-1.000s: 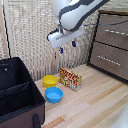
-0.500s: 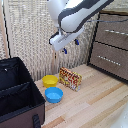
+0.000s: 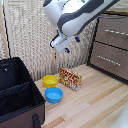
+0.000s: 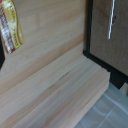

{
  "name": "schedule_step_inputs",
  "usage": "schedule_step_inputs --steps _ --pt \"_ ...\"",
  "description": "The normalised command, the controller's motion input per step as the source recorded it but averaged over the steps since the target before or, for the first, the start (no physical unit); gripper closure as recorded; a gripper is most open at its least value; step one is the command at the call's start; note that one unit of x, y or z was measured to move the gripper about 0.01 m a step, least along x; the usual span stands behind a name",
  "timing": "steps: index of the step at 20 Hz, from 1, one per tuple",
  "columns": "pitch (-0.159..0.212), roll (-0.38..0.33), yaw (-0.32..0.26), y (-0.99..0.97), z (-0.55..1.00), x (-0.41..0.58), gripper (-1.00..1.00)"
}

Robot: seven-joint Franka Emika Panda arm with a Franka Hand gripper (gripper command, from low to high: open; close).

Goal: With caution, bring your gripper towards the upper drawer's hold. Grasp the drawer hold tightly with your gripper tool. Pull the drawer in your direction to reveal the contents of the top drawer.

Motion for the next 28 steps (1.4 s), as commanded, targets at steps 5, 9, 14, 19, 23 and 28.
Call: schedule_step_inputs --steps 5,9,14,19,23,28 --pt "-0.03 -0.283 0.123 0.0 0.19 0.454 -1.0" --pt "0.009 -0.337 0.041 0.0 0.16 0.548 -1.0" --pt "0.053 -0.342 -0.024 -0.04 0.21 0.415 -1.0" --pt "0.054 -0.283 -0.037 -0.35 0.33 0.086 -1.0" --pt "0.067 -0.244 -0.047 -0.47 0.37 0.0 -1.0" --pt "0.021 -0.266 -0.03 -0.54 0.21 0.0 -1.0"
